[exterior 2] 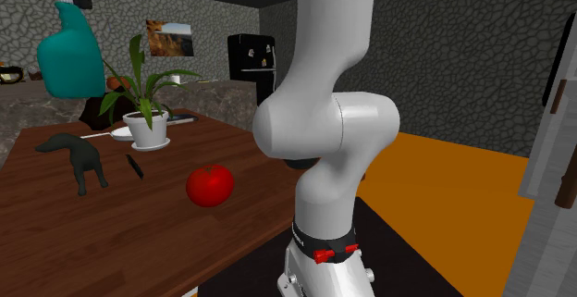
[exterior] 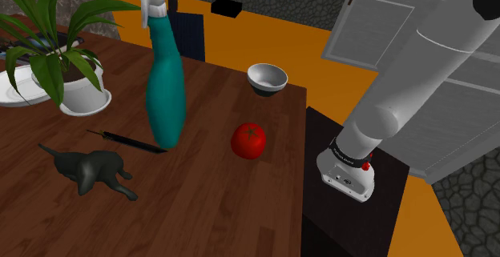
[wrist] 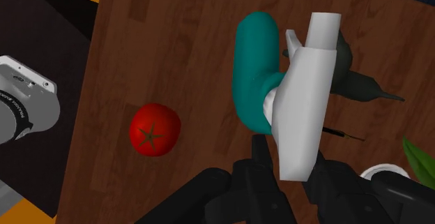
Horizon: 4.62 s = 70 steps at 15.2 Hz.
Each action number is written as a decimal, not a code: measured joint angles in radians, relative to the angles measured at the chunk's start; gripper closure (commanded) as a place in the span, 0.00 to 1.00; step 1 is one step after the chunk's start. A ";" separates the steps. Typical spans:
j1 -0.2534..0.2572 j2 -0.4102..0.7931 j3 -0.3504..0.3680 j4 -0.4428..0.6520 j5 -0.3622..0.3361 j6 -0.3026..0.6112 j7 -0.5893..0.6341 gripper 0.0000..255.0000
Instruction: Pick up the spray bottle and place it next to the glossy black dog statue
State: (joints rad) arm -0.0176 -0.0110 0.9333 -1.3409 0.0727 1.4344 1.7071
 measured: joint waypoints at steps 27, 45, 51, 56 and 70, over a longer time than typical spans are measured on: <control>-0.009 -0.185 -0.061 -0.501 0.154 0.372 -0.127 1.00; -0.004 -0.151 -0.025 -0.718 0.146 0.614 -0.135 1.00; -0.005 -0.124 -0.008 -0.781 0.131 0.697 -0.125 1.00; -0.007 -0.090 0.008 -0.824 0.107 0.764 -0.109 1.00; -0.008 -0.090 0.007 -0.823 0.106 0.765 -0.110 0.00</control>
State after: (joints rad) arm -0.0256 -0.1011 0.9402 -2.1642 0.1789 2.1989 1.5971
